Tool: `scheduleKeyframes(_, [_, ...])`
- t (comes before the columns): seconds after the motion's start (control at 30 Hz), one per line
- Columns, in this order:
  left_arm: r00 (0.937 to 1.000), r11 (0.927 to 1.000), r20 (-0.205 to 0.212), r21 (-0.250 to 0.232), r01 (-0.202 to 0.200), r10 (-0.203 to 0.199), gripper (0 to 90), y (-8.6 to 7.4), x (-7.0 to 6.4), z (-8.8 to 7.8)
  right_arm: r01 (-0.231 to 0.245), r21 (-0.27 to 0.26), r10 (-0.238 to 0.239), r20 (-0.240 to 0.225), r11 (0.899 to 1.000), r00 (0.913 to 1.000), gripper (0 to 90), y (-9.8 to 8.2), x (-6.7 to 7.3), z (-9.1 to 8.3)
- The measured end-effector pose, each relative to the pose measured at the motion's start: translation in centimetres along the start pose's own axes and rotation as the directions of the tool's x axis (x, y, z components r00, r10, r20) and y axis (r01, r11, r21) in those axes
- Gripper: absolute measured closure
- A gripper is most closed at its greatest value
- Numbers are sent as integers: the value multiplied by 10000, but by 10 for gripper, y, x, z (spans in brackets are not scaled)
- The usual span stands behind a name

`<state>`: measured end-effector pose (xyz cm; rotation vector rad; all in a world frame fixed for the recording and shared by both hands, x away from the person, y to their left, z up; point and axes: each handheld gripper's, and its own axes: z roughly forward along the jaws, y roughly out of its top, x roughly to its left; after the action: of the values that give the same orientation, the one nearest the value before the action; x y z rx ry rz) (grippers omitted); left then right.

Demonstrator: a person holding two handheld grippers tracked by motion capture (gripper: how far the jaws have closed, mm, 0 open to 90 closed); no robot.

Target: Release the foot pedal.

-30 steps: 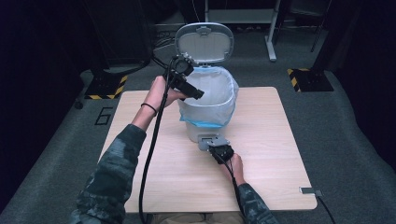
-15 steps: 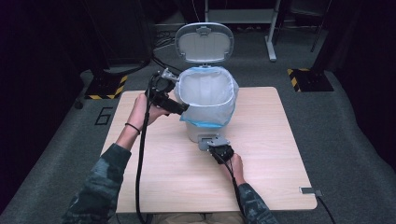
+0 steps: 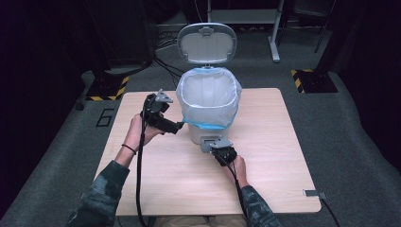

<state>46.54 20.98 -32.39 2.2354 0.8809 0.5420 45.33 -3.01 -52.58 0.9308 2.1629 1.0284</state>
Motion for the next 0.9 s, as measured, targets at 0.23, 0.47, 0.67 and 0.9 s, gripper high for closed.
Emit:
scheduleKeyframes(0.23, [9991,9987,-62,-298,419,-421,37,-29,-1,8,-394,88,396,-247,9992,9989,900,1,-4,0])
scheduleKeyframes(0.47, [9948,9912,-381,-973,900,-941,25,-67,-5,6,-1394,443,1432,-999,9893,9846,356,2,-19,-19])
scheduleKeyframes(0.67, [9897,9836,-357,-1219,1332,-1385,12,-100,-11,6,-1826,358,1856,-1127,9825,9761,135,-6,-29,-61])
scheduleKeyframes(0.9, [9761,9723,-822,-1376,1889,-2013,7,-144,-19,6,-1920,350,1942,-776,9808,9779,91,-28,-37,-102])
